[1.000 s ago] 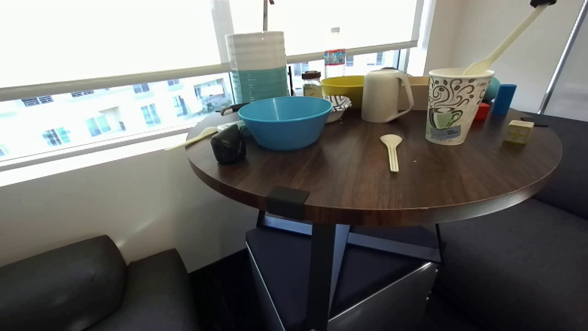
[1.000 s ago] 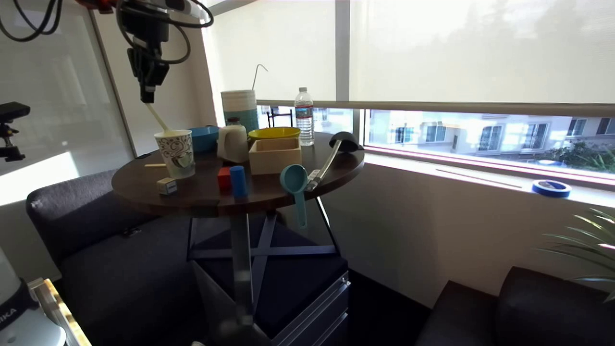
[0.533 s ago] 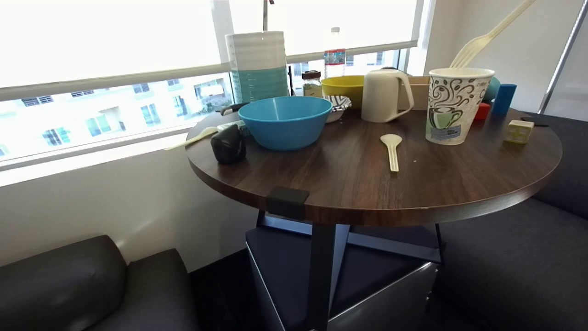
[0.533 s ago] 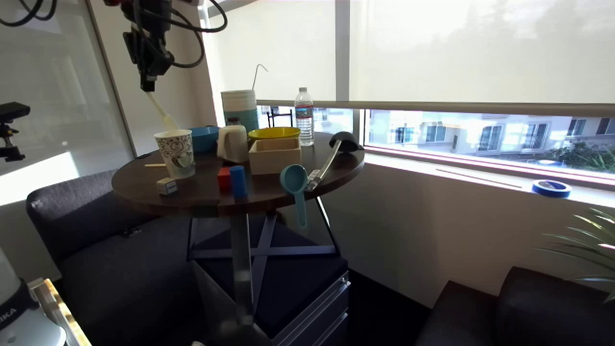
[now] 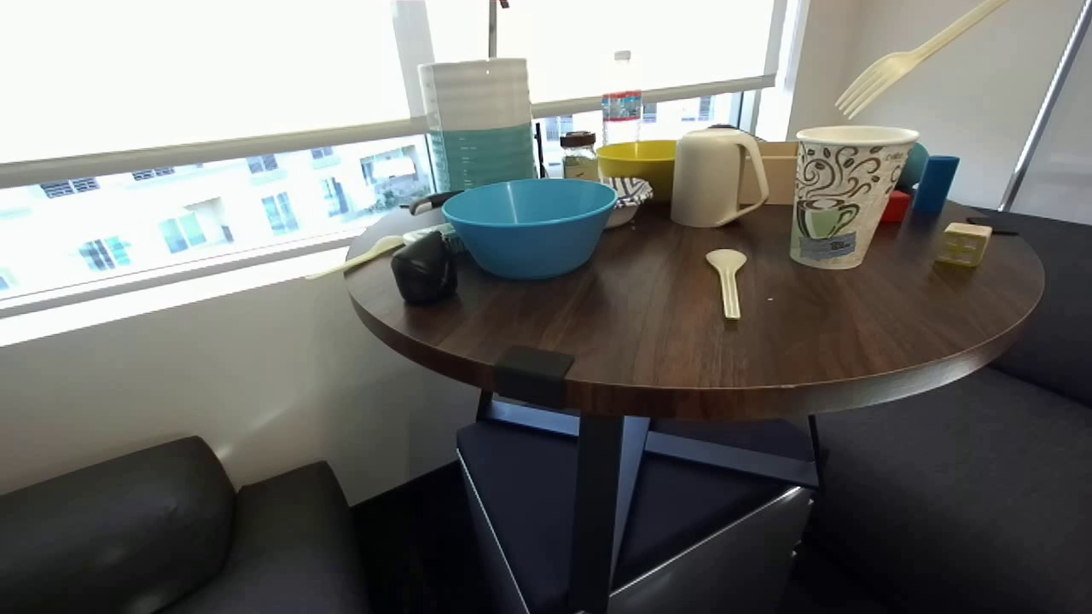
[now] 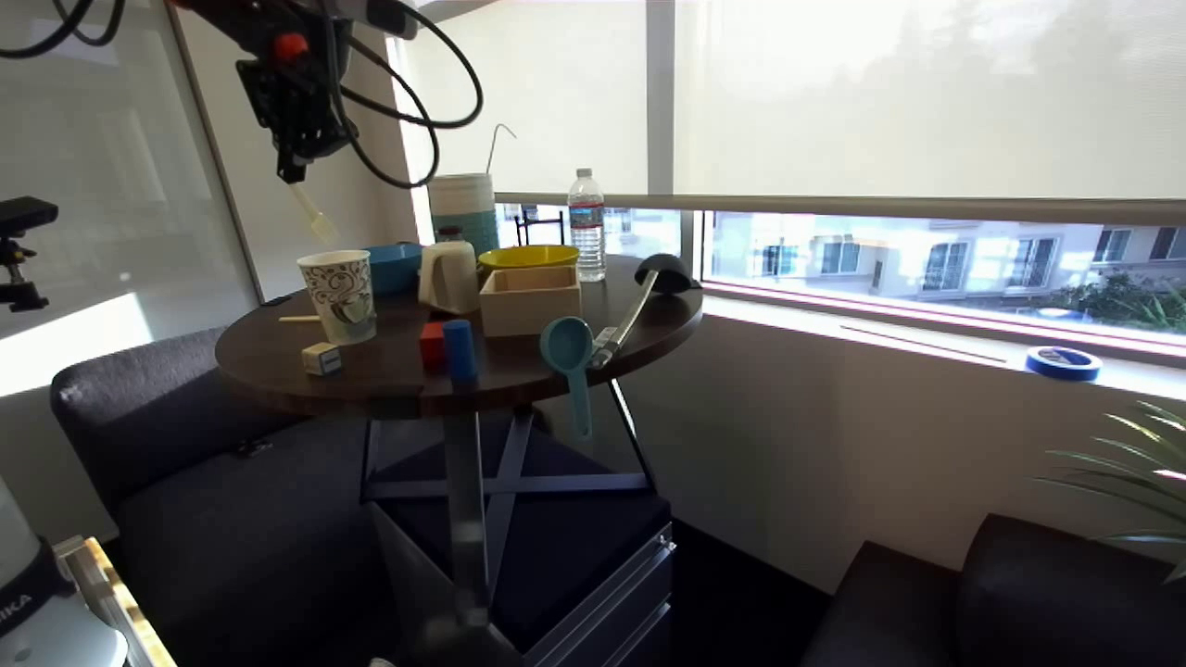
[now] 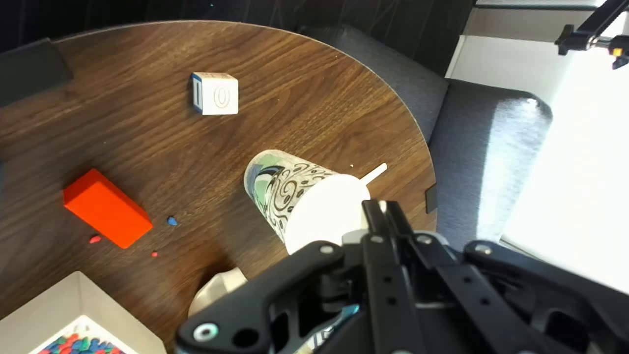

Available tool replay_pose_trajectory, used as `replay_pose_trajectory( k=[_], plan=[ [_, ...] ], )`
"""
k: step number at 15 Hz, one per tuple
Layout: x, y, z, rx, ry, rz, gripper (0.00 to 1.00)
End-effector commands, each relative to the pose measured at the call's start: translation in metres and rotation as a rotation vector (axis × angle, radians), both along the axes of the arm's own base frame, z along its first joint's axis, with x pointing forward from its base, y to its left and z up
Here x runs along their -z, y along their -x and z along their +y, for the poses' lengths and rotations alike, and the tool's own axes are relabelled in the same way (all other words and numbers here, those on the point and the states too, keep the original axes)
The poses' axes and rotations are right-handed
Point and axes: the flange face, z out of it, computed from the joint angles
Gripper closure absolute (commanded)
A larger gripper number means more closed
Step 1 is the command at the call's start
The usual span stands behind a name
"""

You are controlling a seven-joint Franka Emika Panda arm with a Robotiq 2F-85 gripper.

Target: Remove the spoon from the cup, then put the fork on the cup

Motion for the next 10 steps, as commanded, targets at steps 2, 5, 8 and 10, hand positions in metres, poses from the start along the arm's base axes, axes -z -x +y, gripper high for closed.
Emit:
replay_pose_trajectory(
  k=[2,5,8,10],
  plan=[
    [0.032,-0.008,-0.002,-0.12,-0.152,-0.052,0.99],
    [0.055,-0.017,-0.003,-0.168,-0.24,-0.088,0.99],
    [0.074,-0.021,-0.008,-0.202,-0.287,-0.097,0.99],
    [0.083,-0.022,-0.012,-0.215,-0.31,-0.117,0.99]
  ],
)
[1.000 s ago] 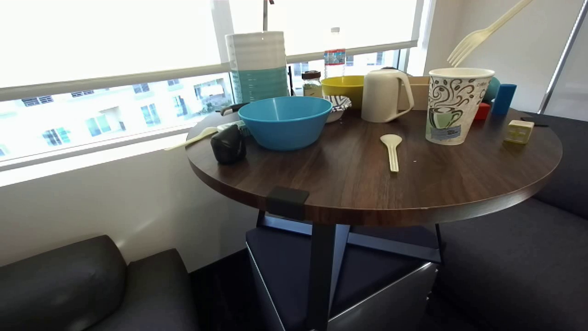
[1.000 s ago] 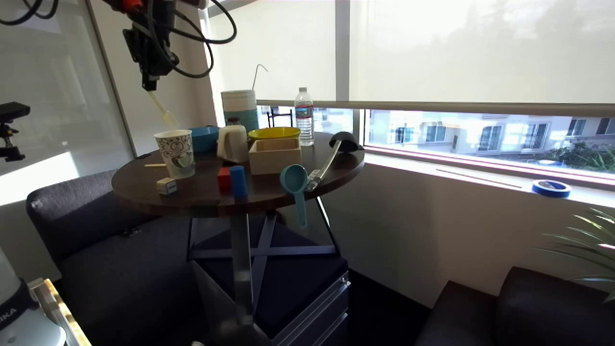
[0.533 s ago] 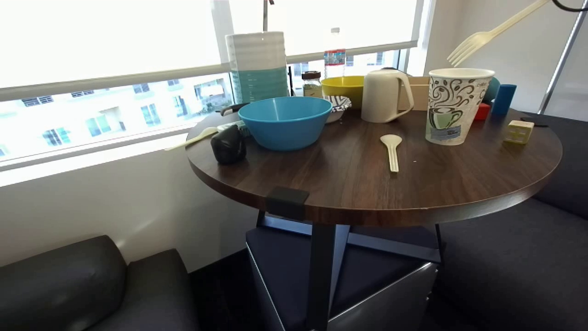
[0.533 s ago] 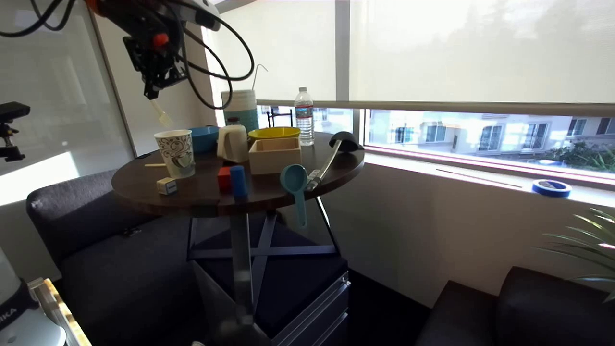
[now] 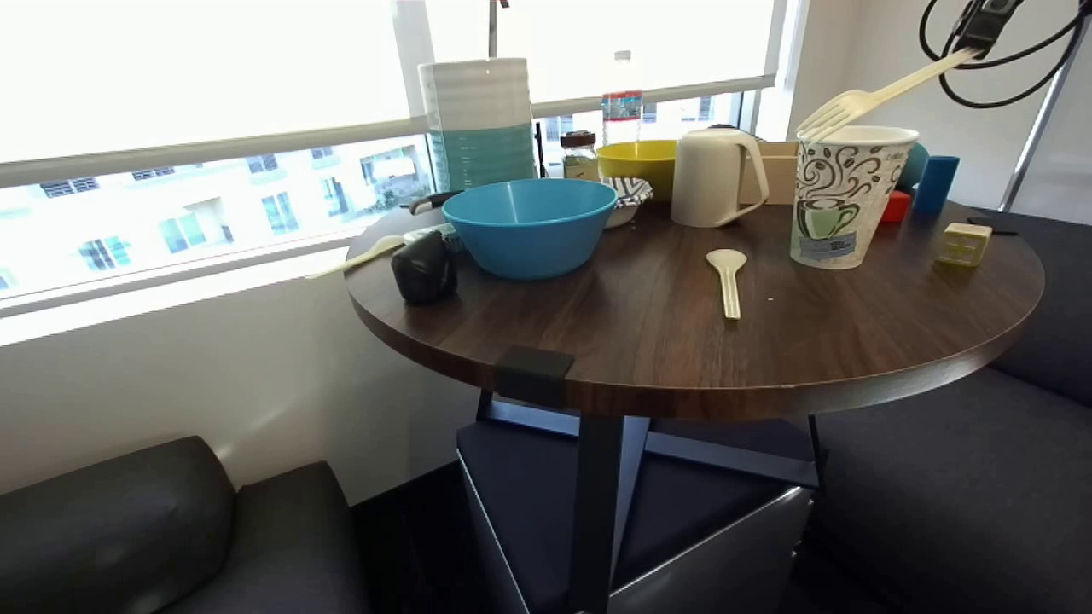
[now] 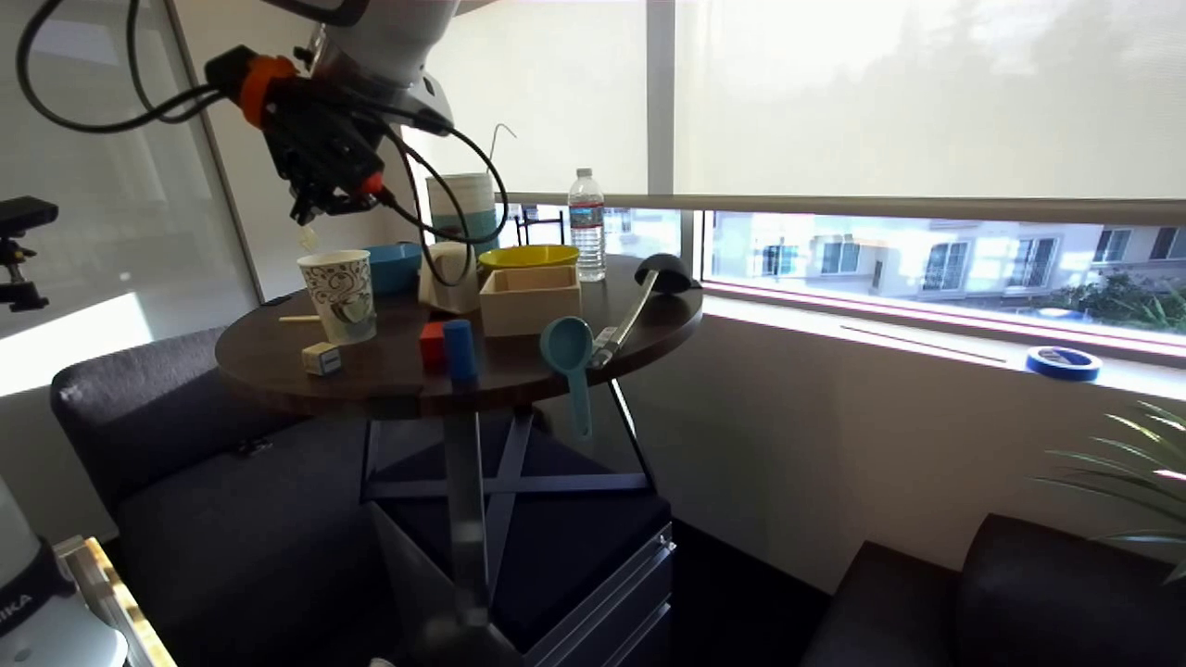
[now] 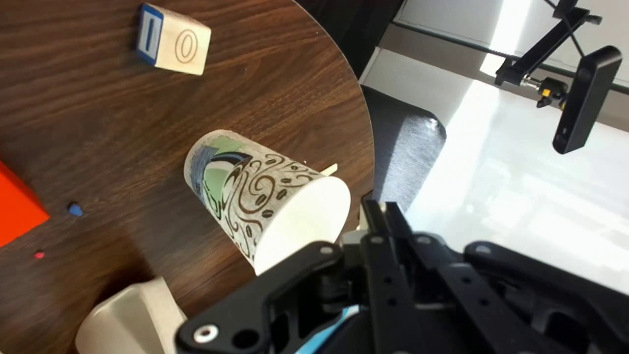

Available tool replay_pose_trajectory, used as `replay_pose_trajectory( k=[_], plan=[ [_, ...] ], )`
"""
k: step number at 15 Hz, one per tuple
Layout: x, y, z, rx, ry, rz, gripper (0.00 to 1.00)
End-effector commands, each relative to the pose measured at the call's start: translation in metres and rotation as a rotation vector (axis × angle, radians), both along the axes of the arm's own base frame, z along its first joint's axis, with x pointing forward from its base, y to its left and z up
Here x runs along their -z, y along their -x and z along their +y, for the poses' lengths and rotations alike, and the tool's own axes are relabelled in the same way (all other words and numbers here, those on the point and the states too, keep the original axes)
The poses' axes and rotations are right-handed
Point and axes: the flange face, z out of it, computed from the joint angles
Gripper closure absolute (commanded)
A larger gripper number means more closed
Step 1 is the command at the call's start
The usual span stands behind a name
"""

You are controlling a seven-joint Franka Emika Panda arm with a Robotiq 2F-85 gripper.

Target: Remove the spoon from the cup, then put the fork on the cup

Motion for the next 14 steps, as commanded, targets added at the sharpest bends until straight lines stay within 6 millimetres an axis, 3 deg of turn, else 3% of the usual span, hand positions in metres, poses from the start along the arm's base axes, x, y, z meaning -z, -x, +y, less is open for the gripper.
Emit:
replay_pose_trajectory(
  k=[1,14],
  plan=[
    [0.014,0.0,-0.01,-0.022,-0.08,-0.04,0.99],
    [0.049,-0.008,-0.034,0.016,-0.247,-0.038,0.99]
  ],
)
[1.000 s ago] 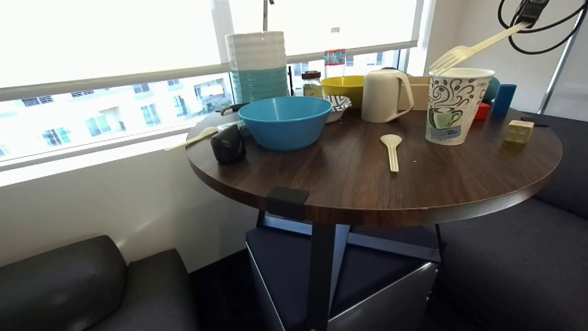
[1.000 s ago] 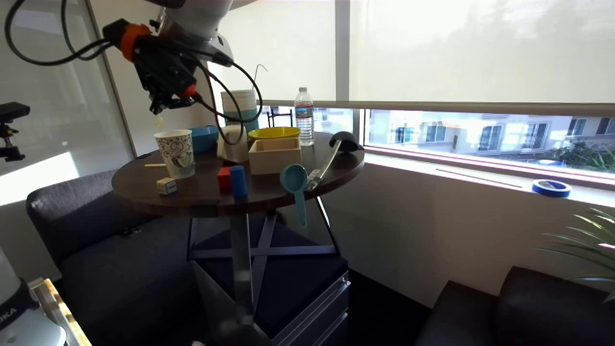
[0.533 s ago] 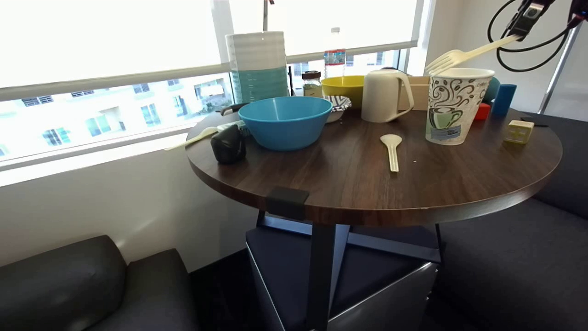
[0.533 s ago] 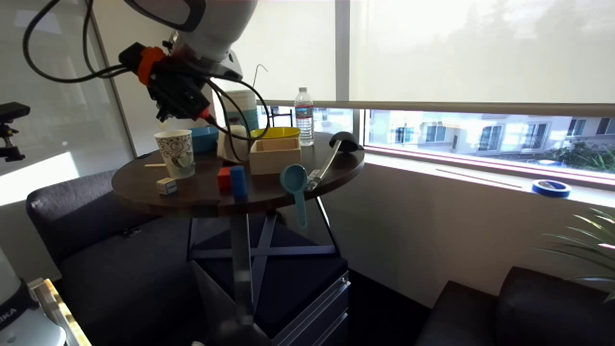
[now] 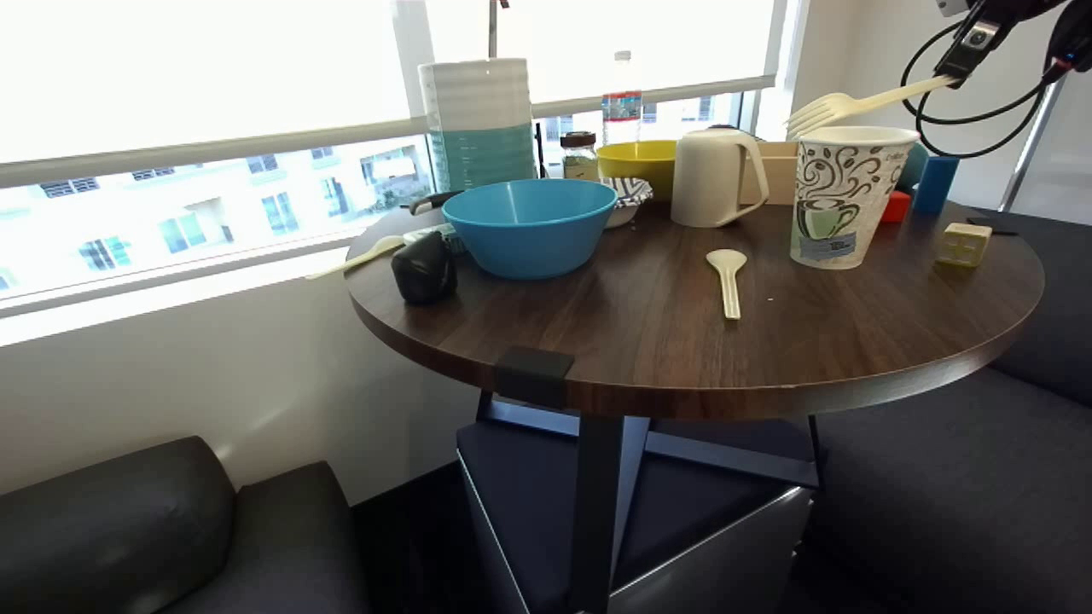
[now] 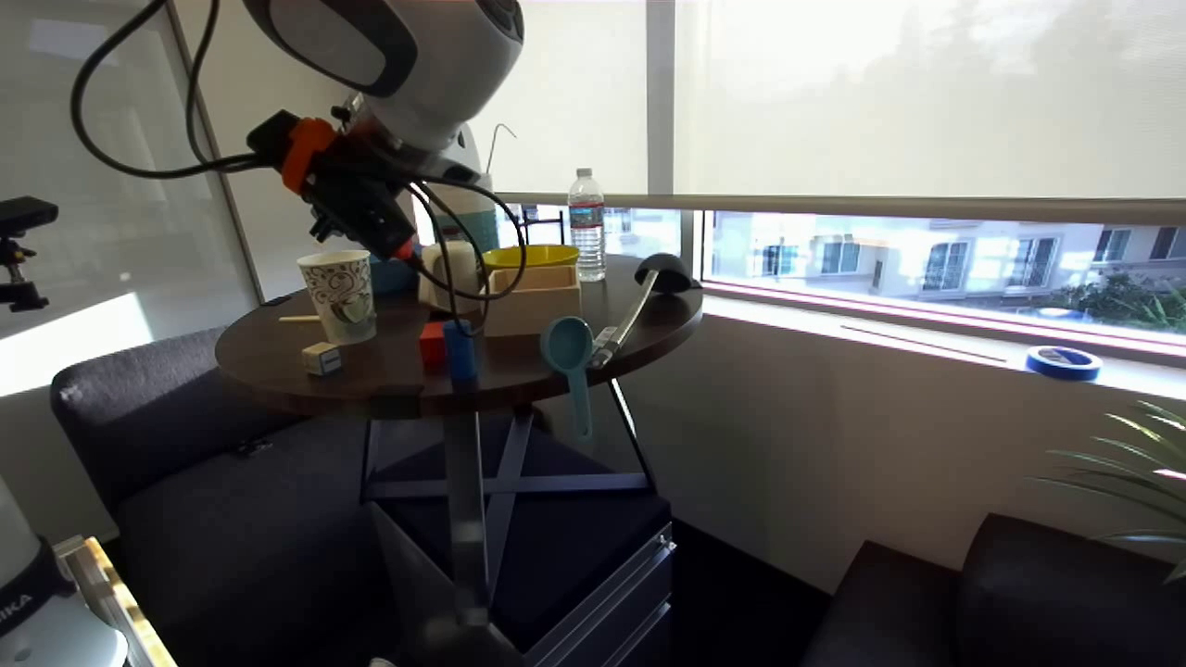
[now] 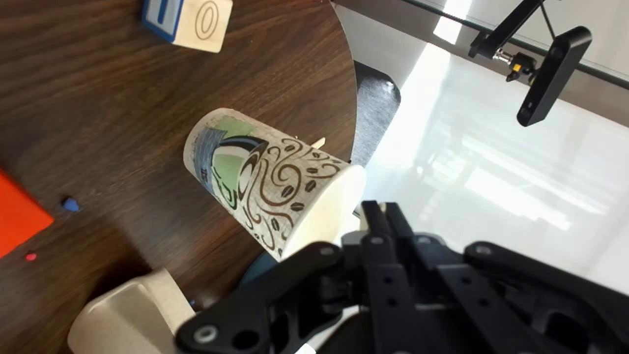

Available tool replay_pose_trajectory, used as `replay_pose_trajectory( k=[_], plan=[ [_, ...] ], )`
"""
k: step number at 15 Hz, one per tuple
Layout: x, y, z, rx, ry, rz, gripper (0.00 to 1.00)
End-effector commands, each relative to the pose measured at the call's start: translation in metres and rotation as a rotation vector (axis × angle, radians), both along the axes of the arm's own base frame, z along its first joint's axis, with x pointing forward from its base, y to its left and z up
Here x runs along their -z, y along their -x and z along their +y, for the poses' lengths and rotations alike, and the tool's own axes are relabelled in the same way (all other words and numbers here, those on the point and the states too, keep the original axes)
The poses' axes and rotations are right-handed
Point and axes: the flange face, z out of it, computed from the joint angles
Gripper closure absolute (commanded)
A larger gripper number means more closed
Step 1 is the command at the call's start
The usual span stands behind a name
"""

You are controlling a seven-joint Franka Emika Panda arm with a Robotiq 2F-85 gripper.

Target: Remove the spoon from the cup, then put the fork on the cup

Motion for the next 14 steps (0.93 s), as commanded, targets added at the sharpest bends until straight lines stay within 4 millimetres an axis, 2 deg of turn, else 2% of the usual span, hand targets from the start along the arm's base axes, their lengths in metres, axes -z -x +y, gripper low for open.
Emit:
replay_pose_trajectory(
  k=[1,6,14],
  plan=[
    [0.01,-0.004,-0.006,0.006,-0.083,0.023,0.99],
    [0.024,-0.002,-0.013,0.014,-0.134,0.093,0.99],
    [0.036,-0.003,-0.019,0.021,-0.198,0.138,0.99]
  ],
)
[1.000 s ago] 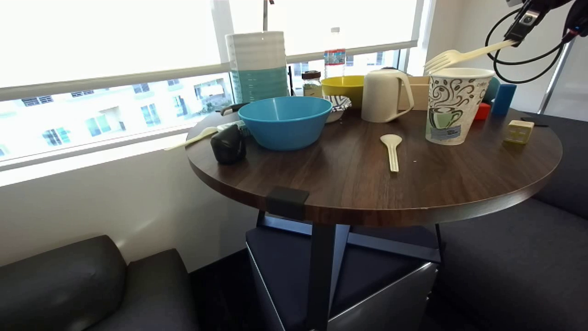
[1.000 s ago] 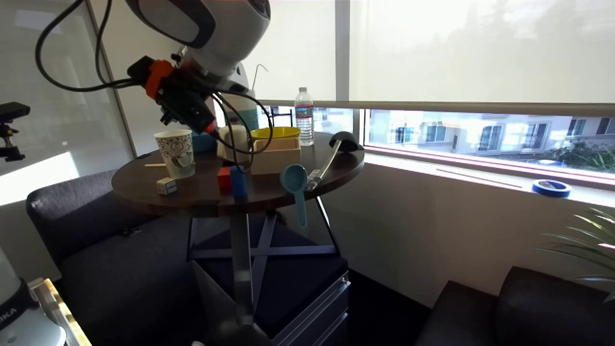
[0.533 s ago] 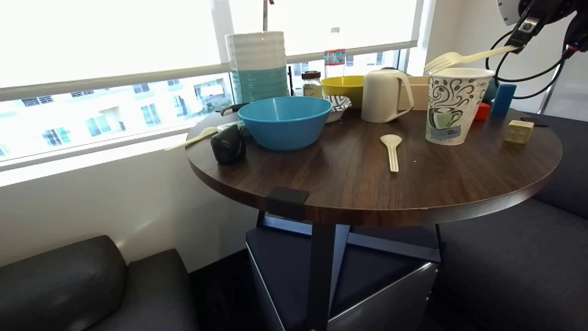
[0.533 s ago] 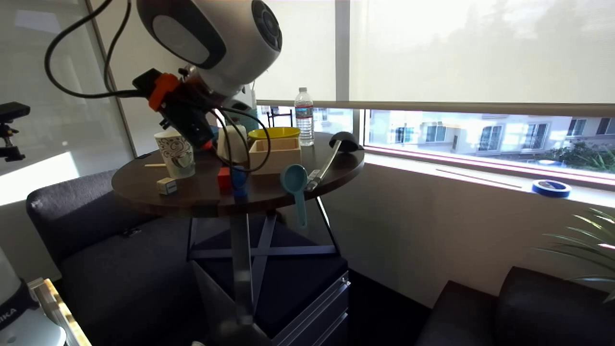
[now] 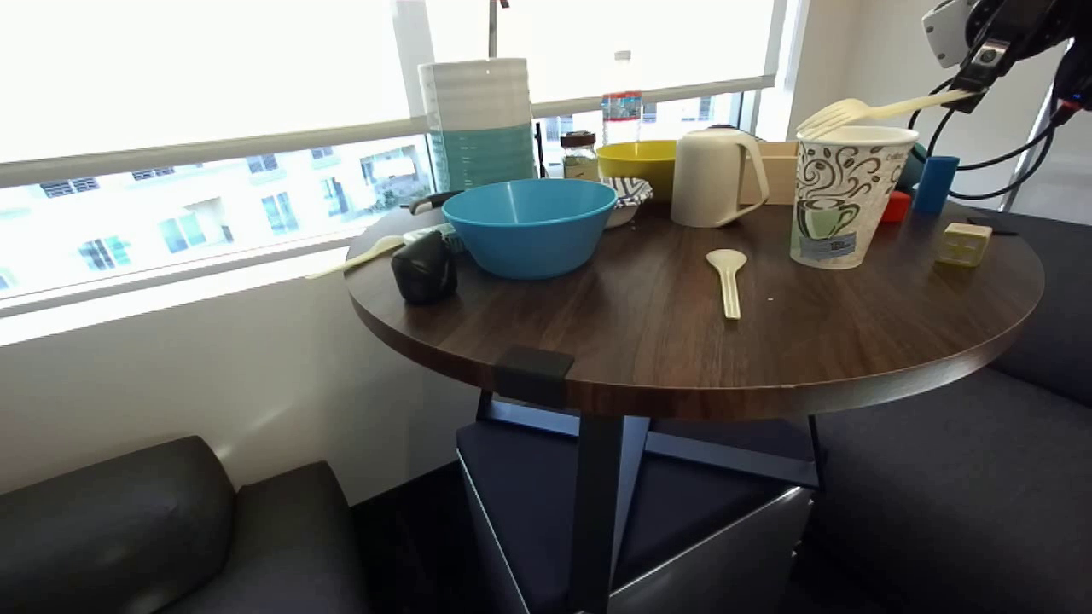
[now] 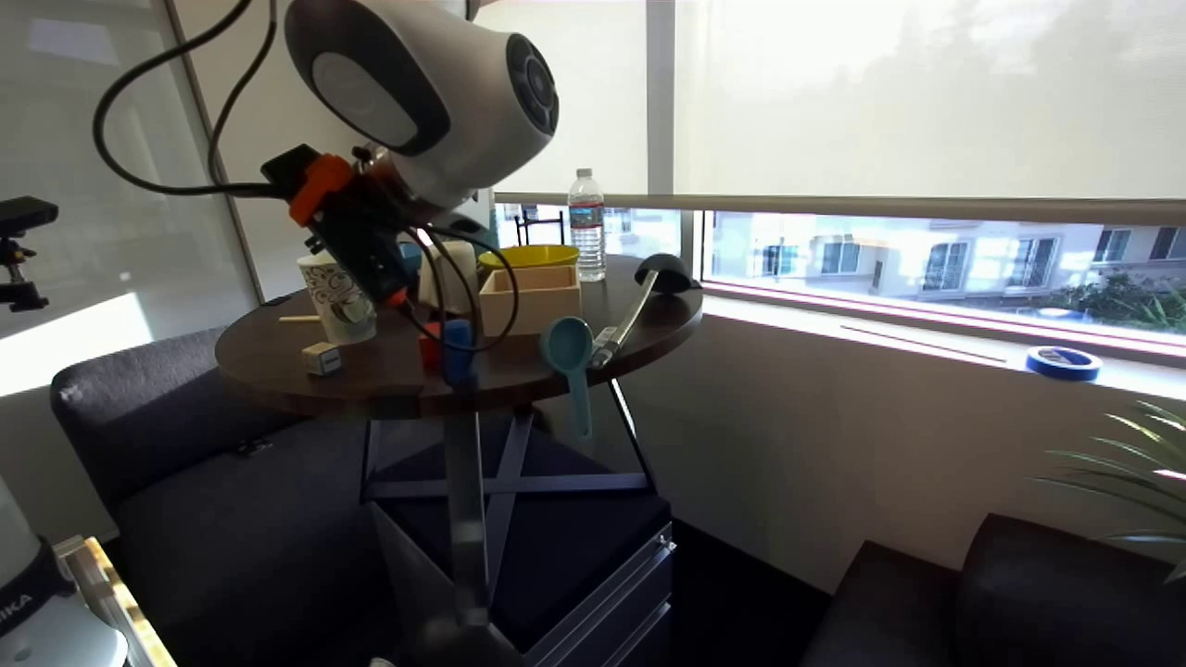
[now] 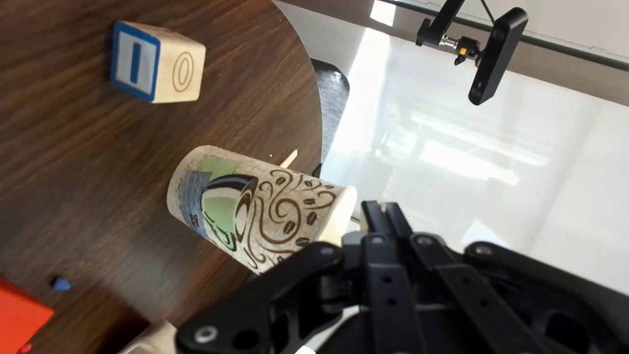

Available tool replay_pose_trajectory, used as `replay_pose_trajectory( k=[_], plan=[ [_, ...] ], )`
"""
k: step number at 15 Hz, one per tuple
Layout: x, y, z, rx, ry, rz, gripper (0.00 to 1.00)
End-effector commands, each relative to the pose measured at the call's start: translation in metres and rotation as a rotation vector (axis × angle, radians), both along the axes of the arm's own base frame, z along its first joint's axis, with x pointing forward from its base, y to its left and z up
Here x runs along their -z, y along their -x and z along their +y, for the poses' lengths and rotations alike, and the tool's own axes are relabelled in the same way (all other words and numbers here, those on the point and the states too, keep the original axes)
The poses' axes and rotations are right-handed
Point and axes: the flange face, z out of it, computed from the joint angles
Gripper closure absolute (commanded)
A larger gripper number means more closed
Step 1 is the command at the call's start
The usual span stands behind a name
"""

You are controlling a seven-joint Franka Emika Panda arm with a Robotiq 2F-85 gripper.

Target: Remove the spoon from the cup, then put the fork on the cup

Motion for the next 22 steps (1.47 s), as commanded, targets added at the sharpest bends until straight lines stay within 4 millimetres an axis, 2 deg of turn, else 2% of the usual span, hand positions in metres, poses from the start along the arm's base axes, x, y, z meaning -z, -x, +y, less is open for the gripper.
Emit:
replay_pose_trajectory(
  k=[1,7,20,21,22],
  plan=[
    [0.002,-0.008,-0.003,0.006,-0.058,0.009,0.99],
    [0.012,-0.015,-0.005,0.028,-0.06,0.054,0.99],
    [0.017,-0.023,-0.007,0.045,-0.061,0.096,0.99],
    [0.017,-0.023,-0.007,0.045,-0.059,0.098,0.95],
    [0.017,-0.023,-0.007,0.044,-0.055,0.102,0.7]
  ],
)
